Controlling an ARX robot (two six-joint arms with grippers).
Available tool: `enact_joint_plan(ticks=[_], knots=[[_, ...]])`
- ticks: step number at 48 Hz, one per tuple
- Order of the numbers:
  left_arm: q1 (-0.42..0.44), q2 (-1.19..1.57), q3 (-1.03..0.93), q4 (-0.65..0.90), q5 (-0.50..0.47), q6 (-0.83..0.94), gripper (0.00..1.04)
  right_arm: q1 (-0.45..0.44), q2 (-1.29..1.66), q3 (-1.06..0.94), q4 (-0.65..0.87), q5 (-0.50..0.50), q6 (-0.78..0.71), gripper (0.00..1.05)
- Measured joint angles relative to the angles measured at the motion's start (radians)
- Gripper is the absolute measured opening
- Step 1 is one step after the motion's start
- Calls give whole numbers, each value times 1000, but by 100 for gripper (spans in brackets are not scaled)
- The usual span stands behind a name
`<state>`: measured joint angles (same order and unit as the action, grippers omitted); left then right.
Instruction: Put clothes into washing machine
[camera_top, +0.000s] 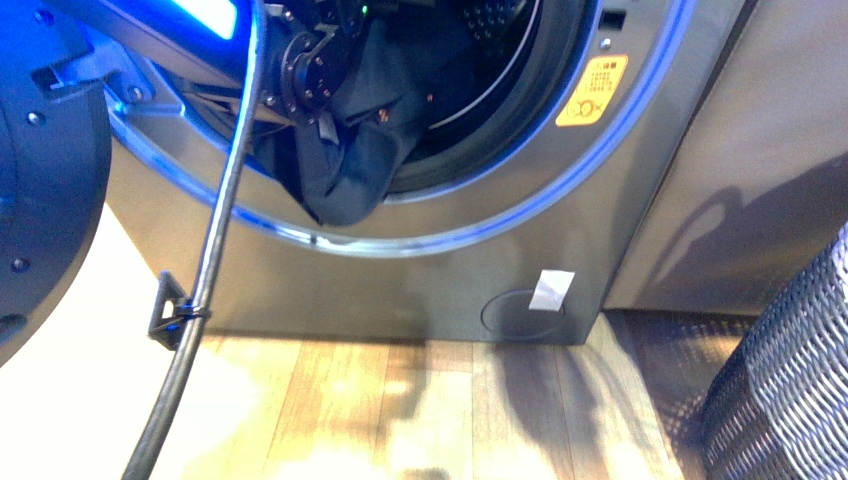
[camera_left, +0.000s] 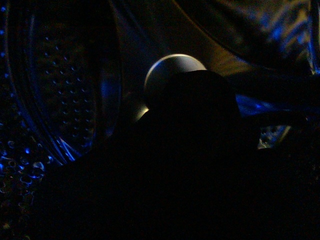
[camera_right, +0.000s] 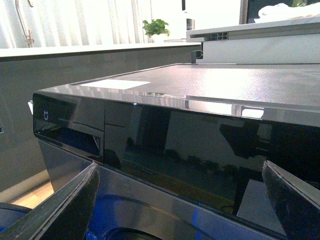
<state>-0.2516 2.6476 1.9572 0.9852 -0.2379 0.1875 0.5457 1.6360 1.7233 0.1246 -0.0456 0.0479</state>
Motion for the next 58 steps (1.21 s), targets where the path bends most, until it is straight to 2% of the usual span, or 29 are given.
enact_joint_plan(ticks=[7, 16, 28, 42, 44, 53, 58], knots=[[3, 1, 12, 17, -14, 2, 8, 0, 0, 0, 0, 0, 0, 97], [4, 1, 30, -213, 50, -18, 8, 0, 0, 0, 0, 0, 0, 97], [7, 12, 16, -262, 59, -60, 8, 0, 0, 0, 0, 0, 0, 97], [19, -20, -64, -342, 81, -119, 58, 0, 0, 0, 0, 0, 0, 97], [22, -49, -113, -349, 93, -136, 68, 0, 0, 0, 0, 0, 0, 97], [36, -179, -309, -283, 127, -165, 100, 0, 0, 0, 0, 0, 0, 97], [44, -274, -445, -227, 148, -165, 98, 0, 0, 0, 0, 0, 0, 97]])
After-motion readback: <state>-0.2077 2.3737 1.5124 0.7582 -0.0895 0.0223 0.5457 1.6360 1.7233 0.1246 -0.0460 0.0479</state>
